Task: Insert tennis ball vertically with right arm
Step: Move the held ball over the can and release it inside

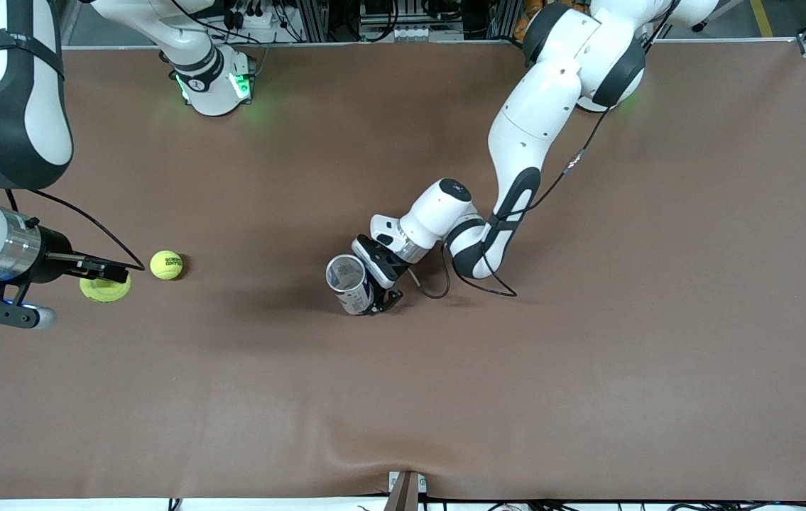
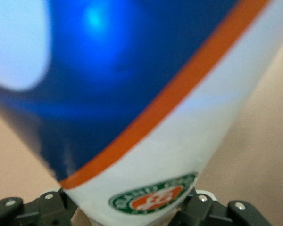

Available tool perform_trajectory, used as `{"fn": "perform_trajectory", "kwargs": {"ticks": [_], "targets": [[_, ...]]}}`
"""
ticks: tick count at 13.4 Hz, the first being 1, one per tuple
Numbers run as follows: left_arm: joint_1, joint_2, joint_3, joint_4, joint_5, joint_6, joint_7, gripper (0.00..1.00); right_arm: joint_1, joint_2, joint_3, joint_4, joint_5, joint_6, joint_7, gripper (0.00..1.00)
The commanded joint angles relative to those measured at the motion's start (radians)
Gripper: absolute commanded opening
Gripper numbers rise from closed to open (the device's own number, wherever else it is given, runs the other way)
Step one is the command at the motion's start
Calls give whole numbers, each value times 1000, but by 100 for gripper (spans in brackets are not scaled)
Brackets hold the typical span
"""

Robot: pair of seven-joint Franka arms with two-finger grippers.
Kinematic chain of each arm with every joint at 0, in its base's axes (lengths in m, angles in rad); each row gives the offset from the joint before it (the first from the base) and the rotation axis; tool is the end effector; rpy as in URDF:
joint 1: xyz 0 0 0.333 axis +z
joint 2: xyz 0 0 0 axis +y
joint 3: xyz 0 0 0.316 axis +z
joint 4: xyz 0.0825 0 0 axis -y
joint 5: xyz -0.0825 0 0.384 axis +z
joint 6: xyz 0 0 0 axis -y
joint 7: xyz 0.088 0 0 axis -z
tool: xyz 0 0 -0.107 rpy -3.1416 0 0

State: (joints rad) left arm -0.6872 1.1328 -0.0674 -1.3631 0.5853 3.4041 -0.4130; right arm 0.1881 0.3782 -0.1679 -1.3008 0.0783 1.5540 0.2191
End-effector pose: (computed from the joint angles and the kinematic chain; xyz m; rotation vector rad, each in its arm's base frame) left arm 0.5107 -0.5431 0.1324 2.2607 -1.1070 1.0530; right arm 0.6561 0.0411 0.5222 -3.1196 0.3041 0.1899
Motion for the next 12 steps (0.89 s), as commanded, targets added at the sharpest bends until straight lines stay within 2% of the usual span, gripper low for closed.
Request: {"fn": "perform_trajectory", "kwargs": {"ticks": [1, 8, 12], "targets": [[-15, 21, 23, 15, 8, 15, -12, 83, 2, -7, 11, 0, -3, -8, 17, 0], [-15, 19, 23, 15, 8, 15, -12, 83, 166, 1, 22, 0, 6, 14, 316, 0], [-15, 19, 23, 15, 8, 15, -12, 83, 269, 30, 21, -2, 0, 89, 520, 0]]}}
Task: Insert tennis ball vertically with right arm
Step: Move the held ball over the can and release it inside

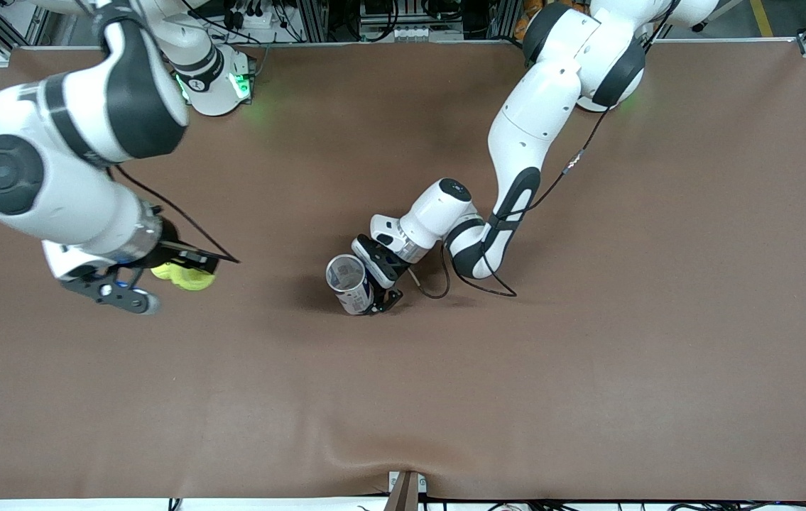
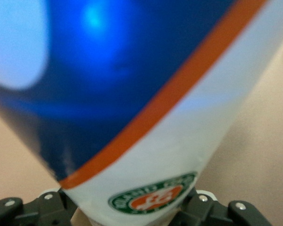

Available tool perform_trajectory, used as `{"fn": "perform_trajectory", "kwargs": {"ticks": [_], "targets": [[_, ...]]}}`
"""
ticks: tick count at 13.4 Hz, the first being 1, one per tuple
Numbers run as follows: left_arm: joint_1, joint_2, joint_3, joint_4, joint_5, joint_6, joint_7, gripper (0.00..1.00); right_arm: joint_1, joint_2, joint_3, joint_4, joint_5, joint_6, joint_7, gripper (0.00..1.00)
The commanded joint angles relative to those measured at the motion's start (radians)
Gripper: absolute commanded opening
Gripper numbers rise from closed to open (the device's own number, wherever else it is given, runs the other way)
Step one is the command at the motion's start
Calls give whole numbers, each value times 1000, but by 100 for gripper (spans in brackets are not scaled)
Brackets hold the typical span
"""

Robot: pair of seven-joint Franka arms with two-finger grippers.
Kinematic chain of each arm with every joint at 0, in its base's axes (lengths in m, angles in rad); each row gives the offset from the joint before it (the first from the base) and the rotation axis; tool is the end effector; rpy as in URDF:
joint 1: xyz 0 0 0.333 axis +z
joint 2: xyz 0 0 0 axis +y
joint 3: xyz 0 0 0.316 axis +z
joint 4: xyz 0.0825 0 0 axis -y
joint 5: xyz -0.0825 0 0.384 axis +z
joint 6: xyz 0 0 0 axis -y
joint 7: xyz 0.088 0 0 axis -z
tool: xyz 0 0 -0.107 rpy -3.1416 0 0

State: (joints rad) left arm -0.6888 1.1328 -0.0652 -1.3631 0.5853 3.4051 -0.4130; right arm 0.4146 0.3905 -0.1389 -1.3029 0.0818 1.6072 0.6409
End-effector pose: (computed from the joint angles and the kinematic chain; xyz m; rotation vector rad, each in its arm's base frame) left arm 0.5106 -0.5432 0.1323 2.2600 -1.1091 1.0544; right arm 0.6335 0.2052 0.5164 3.0761 -0.5652 -0.1357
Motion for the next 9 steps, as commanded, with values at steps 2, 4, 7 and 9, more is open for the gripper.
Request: {"fn": "perform_trajectory", "kwargs": {"ticks": [2, 4, 7, 9], "targets": [[-14, 19, 21, 15, 8, 14, -12, 83, 82, 33, -8, -1, -2, 53, 170, 0], [-12, 19, 21, 16, 8, 17, -12, 83, 137, 60, -8, -1, -5, 57, 238, 0], [-12, 19, 21, 16, 8, 17, -12, 83, 206, 82, -8, 1, 0, 88, 331, 0], [-12, 19, 21, 18, 8, 17, -12, 83, 245, 106, -8, -1, 1, 150, 397, 0]]}}
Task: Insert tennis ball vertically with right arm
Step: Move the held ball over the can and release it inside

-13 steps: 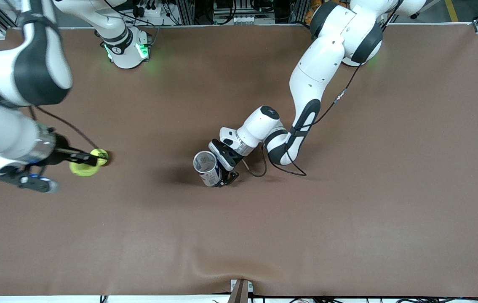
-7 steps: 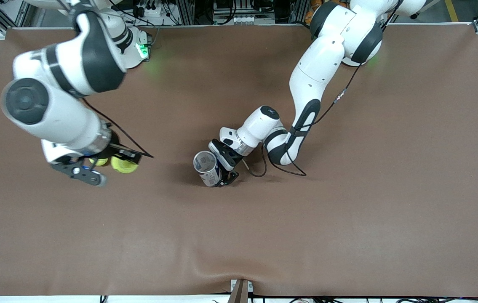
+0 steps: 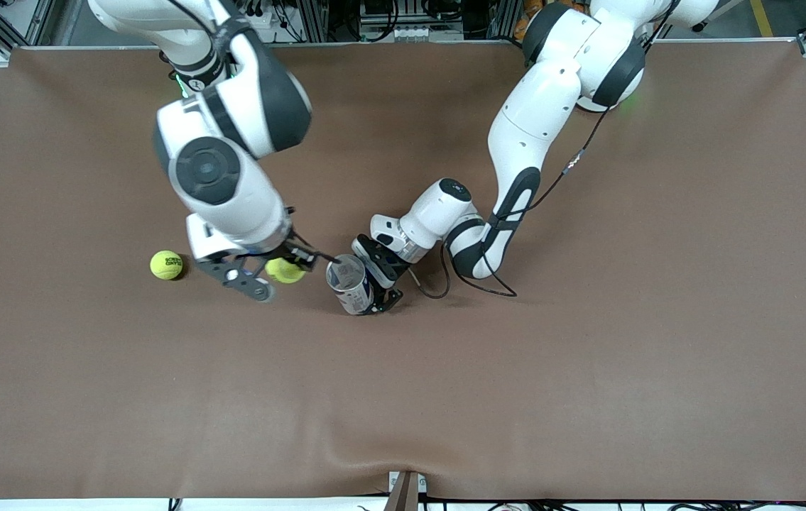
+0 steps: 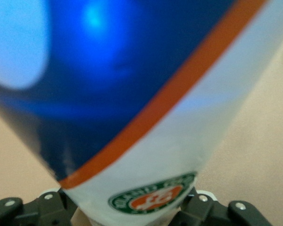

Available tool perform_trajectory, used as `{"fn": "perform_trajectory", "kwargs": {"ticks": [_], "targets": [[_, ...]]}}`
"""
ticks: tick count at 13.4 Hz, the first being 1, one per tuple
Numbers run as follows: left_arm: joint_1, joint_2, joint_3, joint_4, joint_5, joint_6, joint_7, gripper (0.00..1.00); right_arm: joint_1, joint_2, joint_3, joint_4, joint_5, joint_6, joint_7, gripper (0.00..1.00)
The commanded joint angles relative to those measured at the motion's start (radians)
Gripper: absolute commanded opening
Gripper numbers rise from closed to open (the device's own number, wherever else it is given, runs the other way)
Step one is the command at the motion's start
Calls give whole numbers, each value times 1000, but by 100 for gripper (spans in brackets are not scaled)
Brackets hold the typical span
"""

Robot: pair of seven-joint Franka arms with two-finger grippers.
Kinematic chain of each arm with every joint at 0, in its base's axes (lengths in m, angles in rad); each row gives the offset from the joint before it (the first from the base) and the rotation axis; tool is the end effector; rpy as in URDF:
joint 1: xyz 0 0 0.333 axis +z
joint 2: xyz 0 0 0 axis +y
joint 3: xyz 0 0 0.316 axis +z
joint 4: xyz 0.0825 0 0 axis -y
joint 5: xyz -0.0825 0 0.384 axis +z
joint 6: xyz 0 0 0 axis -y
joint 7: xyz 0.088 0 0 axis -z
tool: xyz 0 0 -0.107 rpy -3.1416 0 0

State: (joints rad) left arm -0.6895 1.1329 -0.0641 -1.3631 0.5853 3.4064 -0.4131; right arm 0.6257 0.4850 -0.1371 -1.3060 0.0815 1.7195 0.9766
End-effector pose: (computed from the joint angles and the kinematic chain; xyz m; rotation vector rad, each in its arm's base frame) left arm 0.5105 -0.5432 0.1323 2.2590 -1.1098 1.0555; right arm 0.5990 0.3484 0.4600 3.0145 -0.7526 -0.0942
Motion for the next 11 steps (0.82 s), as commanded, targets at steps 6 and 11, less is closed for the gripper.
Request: {"fn": "perform_trajectory", "kwargs": {"ticks": [6, 11], "targets": [[-12, 21, 20, 16, 8, 16, -12, 83, 88, 87, -9, 5, 3, 152, 165, 0], [-12, 19, 20, 16, 8, 16, -12, 84, 88, 87, -7, 4, 20, 150, 157, 0]]}}
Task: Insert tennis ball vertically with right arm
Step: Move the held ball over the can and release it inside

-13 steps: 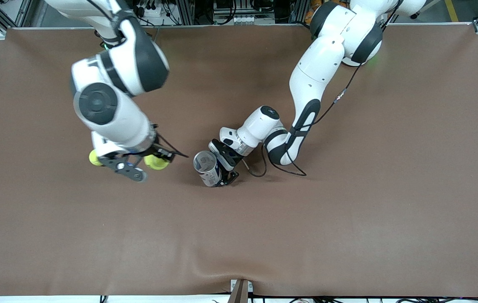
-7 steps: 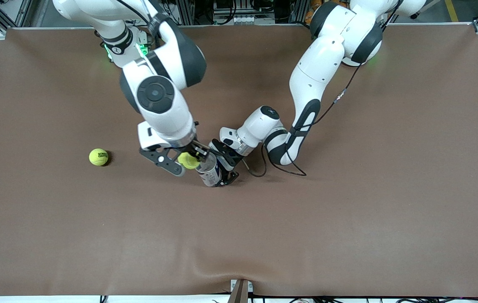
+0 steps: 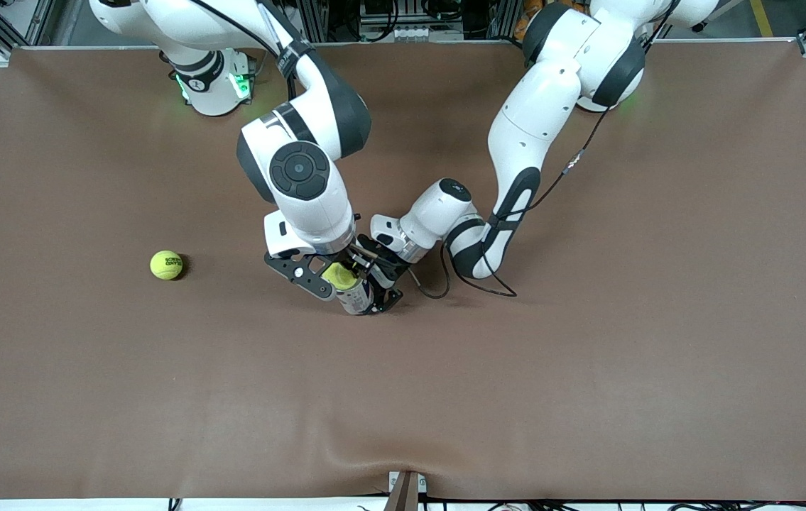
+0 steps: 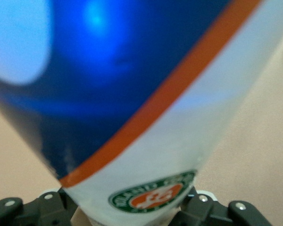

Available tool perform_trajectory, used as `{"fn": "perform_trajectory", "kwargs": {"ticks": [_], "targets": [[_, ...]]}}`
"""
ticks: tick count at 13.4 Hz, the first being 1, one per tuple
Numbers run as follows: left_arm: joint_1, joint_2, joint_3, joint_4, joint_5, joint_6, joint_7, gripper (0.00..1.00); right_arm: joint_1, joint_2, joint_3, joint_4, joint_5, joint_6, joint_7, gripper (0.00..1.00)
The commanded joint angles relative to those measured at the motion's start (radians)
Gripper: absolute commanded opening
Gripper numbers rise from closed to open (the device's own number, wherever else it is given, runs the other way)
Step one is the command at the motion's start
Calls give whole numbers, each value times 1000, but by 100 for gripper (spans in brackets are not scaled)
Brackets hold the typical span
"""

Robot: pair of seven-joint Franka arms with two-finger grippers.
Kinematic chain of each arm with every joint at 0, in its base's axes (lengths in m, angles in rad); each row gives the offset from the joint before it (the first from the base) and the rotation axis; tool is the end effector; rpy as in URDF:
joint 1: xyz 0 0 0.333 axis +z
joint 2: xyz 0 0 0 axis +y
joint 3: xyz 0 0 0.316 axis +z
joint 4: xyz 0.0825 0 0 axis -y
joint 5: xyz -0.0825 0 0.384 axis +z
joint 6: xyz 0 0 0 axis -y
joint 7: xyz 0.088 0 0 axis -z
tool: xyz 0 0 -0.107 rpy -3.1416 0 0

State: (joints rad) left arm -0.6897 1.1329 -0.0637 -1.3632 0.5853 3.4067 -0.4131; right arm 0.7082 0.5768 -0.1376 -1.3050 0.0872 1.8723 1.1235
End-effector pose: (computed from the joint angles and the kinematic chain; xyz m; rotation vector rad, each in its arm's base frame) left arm 0.5105 -0.5431 0.1323 2.2589 -1.1100 1.0557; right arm 0.5895 0.4119 0.4088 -3.0183 0.8632 0.0142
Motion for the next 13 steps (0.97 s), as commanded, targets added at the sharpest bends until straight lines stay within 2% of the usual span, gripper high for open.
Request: {"fn": "perform_trajectory", "kwargs": {"ticks": [1, 2, 3, 4, 11, 13], "targets": [[-11, 19, 19, 16, 8, 16, -12, 84, 5, -5, -7, 3, 14, -2, 9, 0], [-11, 19, 19, 18, 8, 16, -12, 84, 4, -5, -7, 3, 16, -2, 9, 0], [-11, 19, 19, 18, 8, 16, -12, 84, 2, -5, -7, 3, 17, -1, 10, 31], [-11, 19, 19, 16, 8, 16, -12, 84, 4, -5, -7, 3, 20, -2, 18, 99], [-11, 19, 19, 16, 8, 16, -12, 84, -6, -18, -8, 7, 19, -13, -1, 100], [-11, 19, 19, 16, 8, 14, -12, 84, -33, -35, -10, 6, 19, -79, -52, 100]]}}
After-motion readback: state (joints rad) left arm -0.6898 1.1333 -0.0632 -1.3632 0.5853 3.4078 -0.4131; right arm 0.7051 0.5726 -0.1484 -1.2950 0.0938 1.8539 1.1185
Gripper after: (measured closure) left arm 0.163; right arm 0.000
